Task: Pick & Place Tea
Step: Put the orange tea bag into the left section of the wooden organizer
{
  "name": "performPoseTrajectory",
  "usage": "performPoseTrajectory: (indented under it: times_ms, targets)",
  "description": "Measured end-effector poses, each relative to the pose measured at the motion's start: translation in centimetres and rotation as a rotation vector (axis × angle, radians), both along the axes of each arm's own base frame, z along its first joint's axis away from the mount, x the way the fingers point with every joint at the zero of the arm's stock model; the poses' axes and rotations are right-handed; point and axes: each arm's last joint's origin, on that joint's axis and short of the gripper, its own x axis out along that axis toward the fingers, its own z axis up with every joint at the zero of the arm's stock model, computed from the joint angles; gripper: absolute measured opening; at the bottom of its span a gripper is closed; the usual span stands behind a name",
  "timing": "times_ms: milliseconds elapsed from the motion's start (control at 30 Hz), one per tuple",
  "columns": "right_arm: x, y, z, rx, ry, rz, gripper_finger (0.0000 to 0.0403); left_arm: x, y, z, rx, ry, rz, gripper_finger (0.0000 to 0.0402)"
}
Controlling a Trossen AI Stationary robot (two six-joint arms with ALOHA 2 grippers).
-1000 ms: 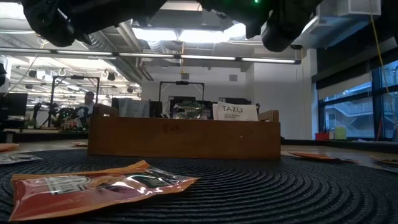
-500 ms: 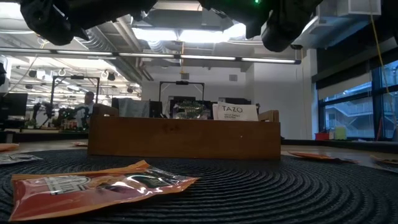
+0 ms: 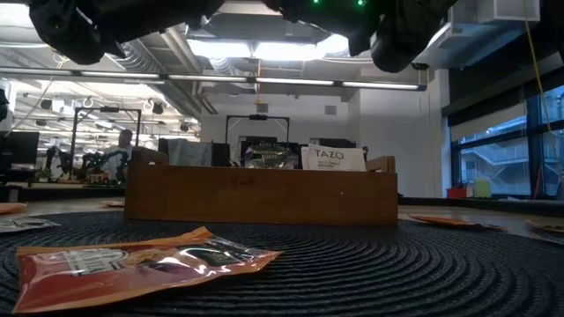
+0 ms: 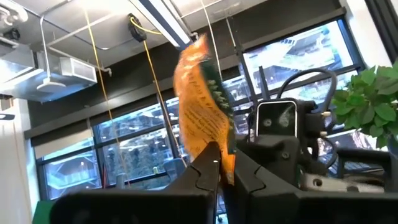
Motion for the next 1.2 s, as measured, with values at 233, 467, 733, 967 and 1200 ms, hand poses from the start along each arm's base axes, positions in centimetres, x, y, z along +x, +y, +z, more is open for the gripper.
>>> performPoseTrajectory:
  times_ms: [233,467,733,967,1200]
  targets:
    - [0.1,0.7,-0.4,0.054,0.052,-0.100,0.0153,0.1,0.2,-0.2,-0.007,0.029,0.069,0.0005]
    - [-1.3,2.3,-1.6,0.044,0.261,-0.404,0.0206,0.3,0.3,-1.2,-0.025,0.191,0.090,0.0003]
    - [-4.4,3.8,-4.3,0.027,0.508,-0.492,0.0172,-0.2,0.1,-3.1,-0.194,0.702,0.027,0.0002]
    - [-5.2,3.3,-5.2,0.058,0.526,-0.518,0.0148,0.3,-0.4,-1.8,-0.506,1.006,-0.260,0.0002]
    - [-5.5,2.8,-5.2,0.071,0.562,-0.643,0.0146,0.6,-0.5,-4.8,-0.712,1.242,-0.258,0.0002]
